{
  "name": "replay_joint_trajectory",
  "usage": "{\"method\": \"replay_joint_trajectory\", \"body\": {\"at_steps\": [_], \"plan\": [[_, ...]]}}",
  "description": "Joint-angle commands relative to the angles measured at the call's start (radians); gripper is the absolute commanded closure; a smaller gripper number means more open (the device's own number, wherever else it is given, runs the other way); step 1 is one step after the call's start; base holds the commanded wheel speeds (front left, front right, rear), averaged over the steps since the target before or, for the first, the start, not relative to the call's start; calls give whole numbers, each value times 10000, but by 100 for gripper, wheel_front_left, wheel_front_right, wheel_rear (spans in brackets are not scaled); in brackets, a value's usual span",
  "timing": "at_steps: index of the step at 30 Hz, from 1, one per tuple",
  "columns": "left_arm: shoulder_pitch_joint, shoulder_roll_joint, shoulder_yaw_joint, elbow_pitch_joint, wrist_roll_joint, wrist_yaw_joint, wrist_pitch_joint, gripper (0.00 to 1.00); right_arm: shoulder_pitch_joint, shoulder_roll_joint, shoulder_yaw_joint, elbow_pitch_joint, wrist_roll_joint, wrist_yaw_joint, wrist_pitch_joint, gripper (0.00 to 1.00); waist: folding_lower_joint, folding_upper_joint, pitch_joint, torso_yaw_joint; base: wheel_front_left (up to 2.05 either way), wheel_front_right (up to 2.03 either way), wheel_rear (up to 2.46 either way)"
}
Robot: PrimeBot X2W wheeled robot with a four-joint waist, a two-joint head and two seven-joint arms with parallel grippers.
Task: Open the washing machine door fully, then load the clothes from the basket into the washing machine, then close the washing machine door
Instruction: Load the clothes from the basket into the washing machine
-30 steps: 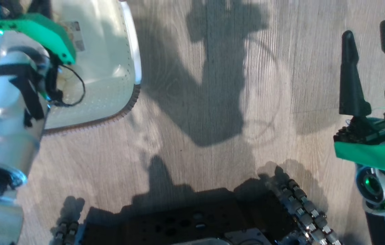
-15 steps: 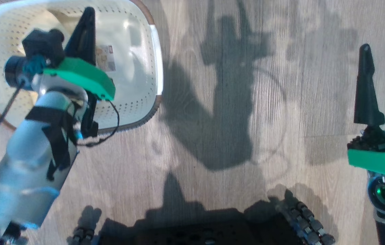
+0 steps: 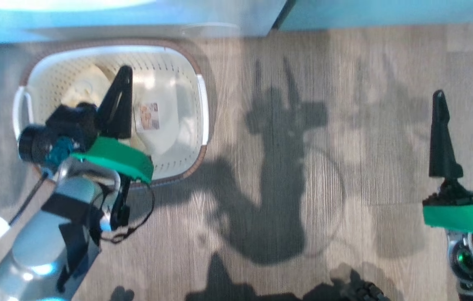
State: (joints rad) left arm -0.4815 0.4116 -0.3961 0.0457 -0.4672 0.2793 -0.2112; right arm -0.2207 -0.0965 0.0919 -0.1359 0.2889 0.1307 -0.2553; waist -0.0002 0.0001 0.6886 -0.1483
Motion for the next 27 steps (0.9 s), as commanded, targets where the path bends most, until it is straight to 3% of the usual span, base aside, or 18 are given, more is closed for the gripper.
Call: {"method": "replay_joint_trajectory", "body": {"at_steps": [1, 14, 16, 18, 20, 21, 27], "plan": [[272, 375, 263, -315, 30, 110, -14, 100, 387, -133, 108, -204, -87, 0, -65, 0, 2, -1, -570, 0, 0, 0, 0], [2272, 168, 332, -475, -146, 371, -400, 97, 1618, -219, 353, 356, -297, 0, -65, 0, 2, -1, -2961, 204, 0, 0, 0], [2541, 122, 357, -514, -184, 369, -428, 67, 1811, -241, 396, 416, -313, 0, -65, 0, 2, -1, -3276, 284, 0, 0, 0], [2804, 81, 393, -534, -221, 377, -448, 51, 1989, -254, 434, 475, -327, 0, -65, 0, 2, -1, -3597, 356, 0, 0, 0], [3047, 50, 413, -567, -260, 373, -460, 13, 2158, -255, 460, 507, -339, 0, -65, 0, 2, -1, -3869, 429, 0, 0, 0], [3163, 37, 423, -581, -272, 370, -466, 0, 2242, -250, 478, 521, -350, 0, -65, 0, 2, -1, -4008, 458, 0, 0, 0], [3831, 28, 484, -711, -235, 402, -488, 0, 2754, -257, 569, 623, -392, 0, -65, 0, 2, -1, -4748, 573, 0, 0, 0]]}}
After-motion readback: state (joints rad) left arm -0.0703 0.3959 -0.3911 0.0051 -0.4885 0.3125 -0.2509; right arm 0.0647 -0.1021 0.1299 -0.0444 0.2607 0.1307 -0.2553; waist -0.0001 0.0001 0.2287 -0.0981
